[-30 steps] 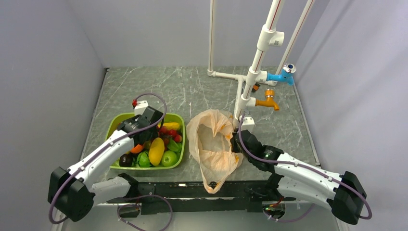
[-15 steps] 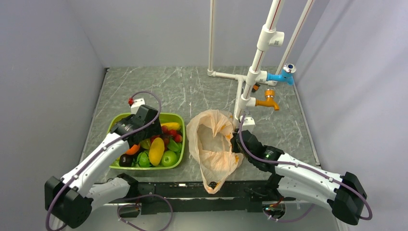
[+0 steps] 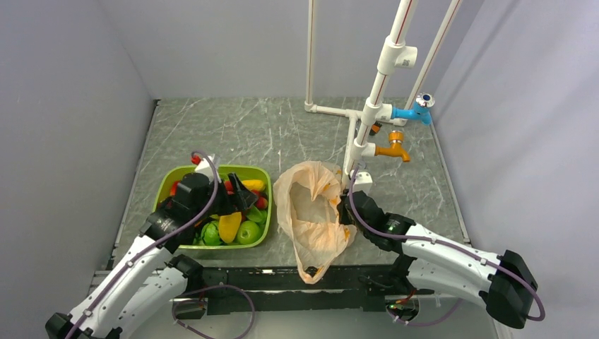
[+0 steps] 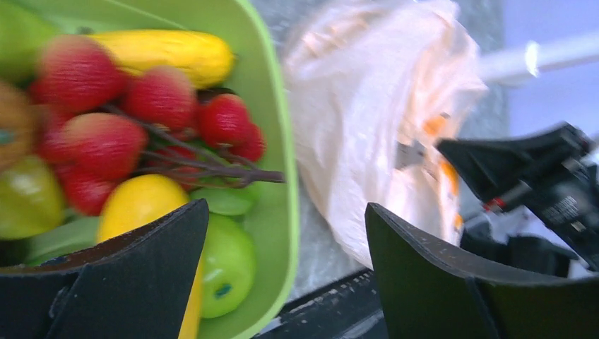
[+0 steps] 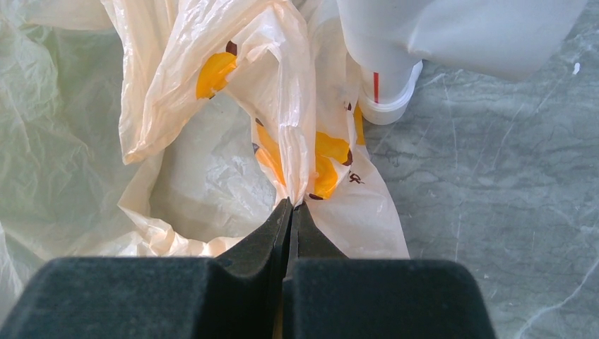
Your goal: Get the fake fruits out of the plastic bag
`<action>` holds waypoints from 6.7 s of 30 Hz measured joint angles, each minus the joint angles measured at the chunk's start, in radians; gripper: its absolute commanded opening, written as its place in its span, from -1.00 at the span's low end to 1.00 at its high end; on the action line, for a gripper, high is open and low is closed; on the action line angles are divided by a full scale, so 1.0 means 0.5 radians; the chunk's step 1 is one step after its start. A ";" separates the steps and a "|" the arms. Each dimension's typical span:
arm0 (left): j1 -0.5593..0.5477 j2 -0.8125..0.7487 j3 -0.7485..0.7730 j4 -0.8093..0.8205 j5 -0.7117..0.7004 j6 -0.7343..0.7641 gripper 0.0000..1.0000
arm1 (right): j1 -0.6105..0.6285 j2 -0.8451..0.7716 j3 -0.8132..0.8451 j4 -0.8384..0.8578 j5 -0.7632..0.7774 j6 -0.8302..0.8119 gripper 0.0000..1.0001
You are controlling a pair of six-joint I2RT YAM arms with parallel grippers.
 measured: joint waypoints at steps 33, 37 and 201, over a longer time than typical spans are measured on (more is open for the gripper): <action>-1.471 1.159 0.064 1.025 -0.806 -0.072 0.36 | 0.001 -0.530 0.013 0.166 -0.774 -0.172 -1.00; -1.465 1.472 0.224 1.042 -0.874 -0.035 0.30 | 0.000 -0.569 -0.029 0.000 -0.632 -0.069 -1.00; -0.658 0.155 0.239 -1.082 -1.383 -0.710 0.99 | -0.004 -0.218 0.097 -0.044 -0.001 -0.011 -0.54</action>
